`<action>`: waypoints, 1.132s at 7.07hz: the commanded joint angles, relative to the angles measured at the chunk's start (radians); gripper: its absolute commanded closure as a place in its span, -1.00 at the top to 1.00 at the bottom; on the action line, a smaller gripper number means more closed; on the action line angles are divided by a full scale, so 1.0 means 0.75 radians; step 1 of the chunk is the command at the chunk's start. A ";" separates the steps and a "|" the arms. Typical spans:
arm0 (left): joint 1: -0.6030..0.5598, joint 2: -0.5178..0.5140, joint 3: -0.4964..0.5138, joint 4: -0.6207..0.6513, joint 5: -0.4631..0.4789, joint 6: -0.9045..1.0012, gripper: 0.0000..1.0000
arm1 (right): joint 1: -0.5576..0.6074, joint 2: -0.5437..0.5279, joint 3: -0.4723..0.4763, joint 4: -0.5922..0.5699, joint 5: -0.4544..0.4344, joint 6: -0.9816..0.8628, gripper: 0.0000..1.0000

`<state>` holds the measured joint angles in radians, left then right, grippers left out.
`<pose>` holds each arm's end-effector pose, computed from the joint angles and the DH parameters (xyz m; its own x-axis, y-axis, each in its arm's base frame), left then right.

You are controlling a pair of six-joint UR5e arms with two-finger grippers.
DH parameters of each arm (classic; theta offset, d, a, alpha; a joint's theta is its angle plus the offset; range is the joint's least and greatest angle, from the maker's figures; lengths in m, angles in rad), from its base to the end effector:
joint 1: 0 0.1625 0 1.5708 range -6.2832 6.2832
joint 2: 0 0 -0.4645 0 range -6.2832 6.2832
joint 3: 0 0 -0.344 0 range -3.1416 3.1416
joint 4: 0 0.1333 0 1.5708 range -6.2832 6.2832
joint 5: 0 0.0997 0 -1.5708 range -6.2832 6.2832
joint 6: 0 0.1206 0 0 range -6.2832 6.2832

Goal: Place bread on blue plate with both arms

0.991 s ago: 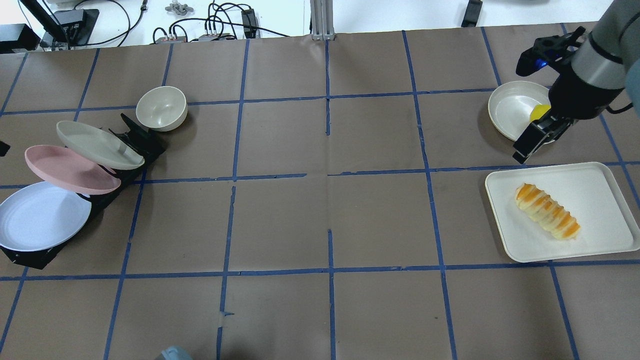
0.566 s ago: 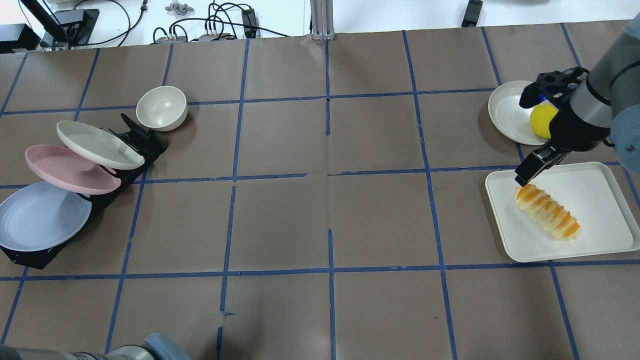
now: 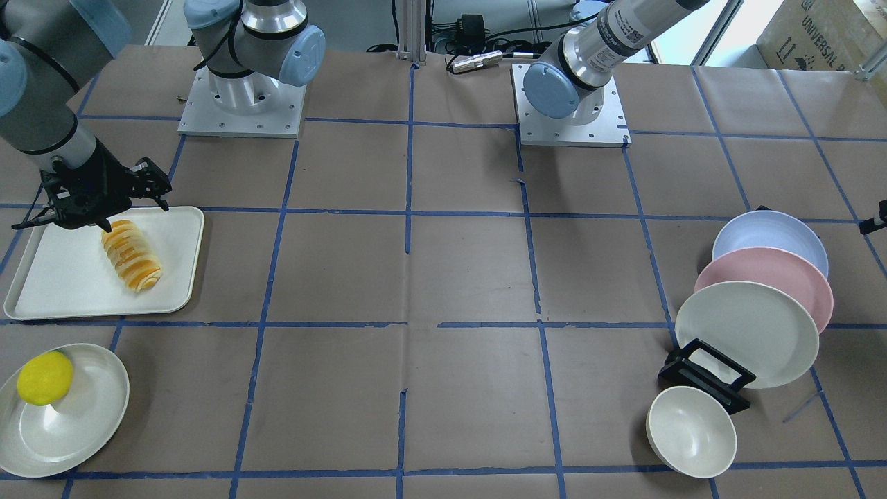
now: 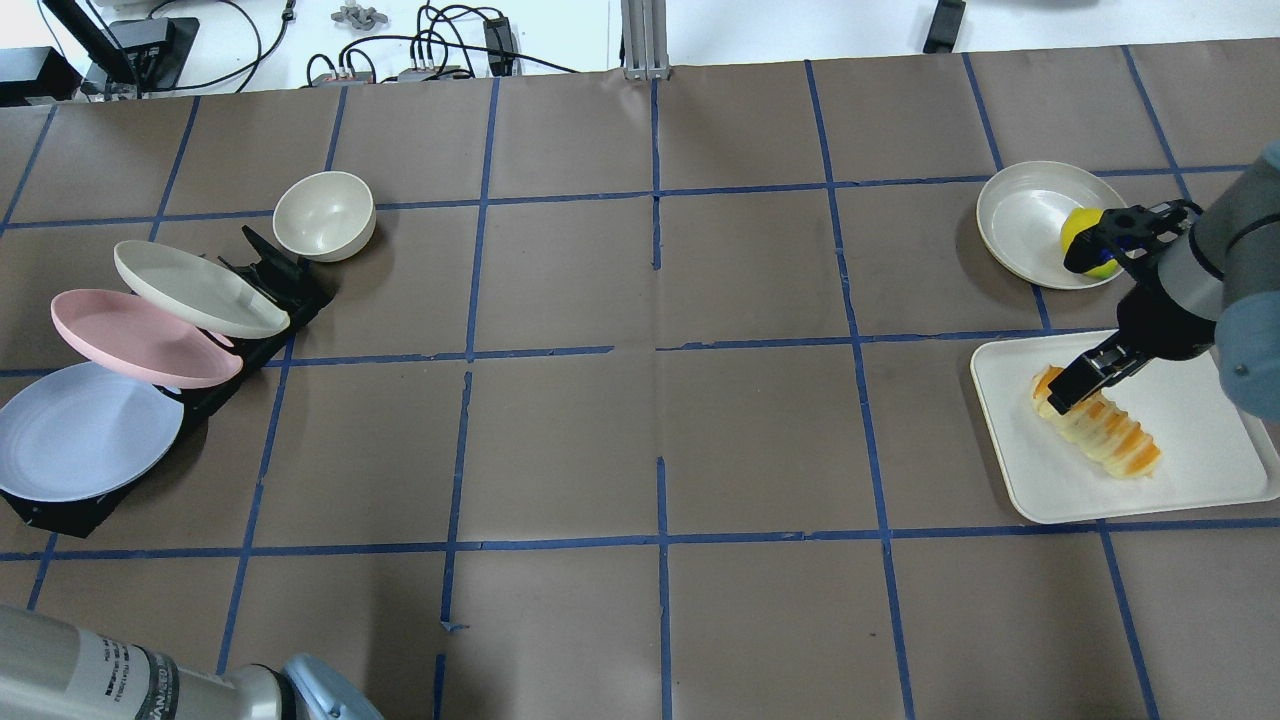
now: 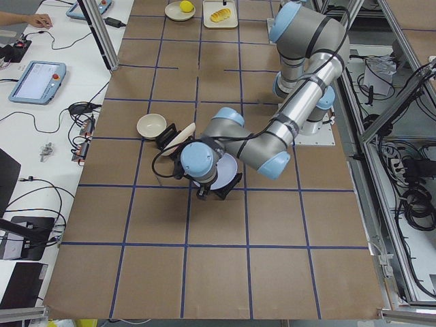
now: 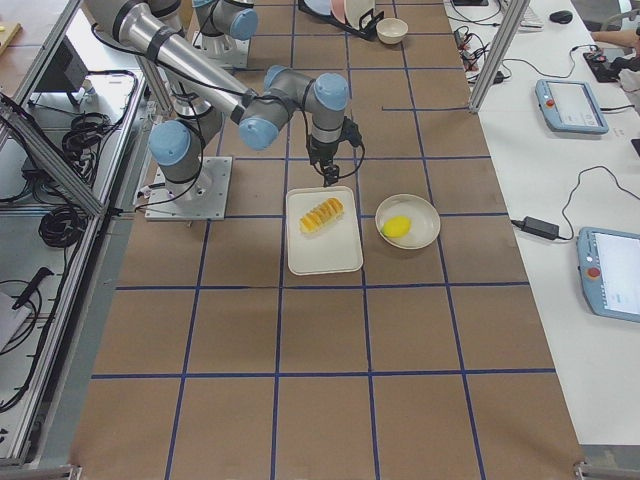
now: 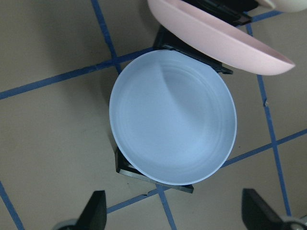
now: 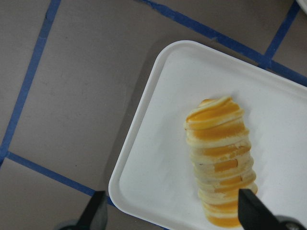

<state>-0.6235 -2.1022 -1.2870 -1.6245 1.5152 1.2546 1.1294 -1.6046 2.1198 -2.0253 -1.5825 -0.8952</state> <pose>0.4284 -0.4805 0.3341 -0.9139 0.2749 0.2986 0.3003 0.9529 0.0419 -0.0413 -0.3962 0.3308 -0.8983 -0.4375 -0.0400 -0.4391 0.8972 0.0471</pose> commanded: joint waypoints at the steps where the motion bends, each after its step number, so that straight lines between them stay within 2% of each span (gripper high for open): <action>1: -0.017 -0.120 0.039 -0.006 -0.001 -0.002 1.00 | -0.019 0.063 0.051 -0.154 -0.001 -0.001 0.91; 3: -0.060 -0.126 0.018 -0.022 -0.042 -0.012 1.00 | -0.056 0.167 0.049 -0.263 0.007 -0.041 0.91; 7: -0.071 -0.181 -0.016 -0.025 -0.049 -0.014 1.00 | -0.056 0.231 0.043 -0.320 0.018 -0.111 0.91; 8: -0.069 -0.181 -0.020 -0.023 -0.053 -0.014 0.90 | -0.054 0.266 0.031 -0.343 0.020 -0.111 0.91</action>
<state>-0.6757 -2.2336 -1.2992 -1.6426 1.4782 1.2439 1.0879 -1.4327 2.1509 -2.2592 -1.5697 -0.9723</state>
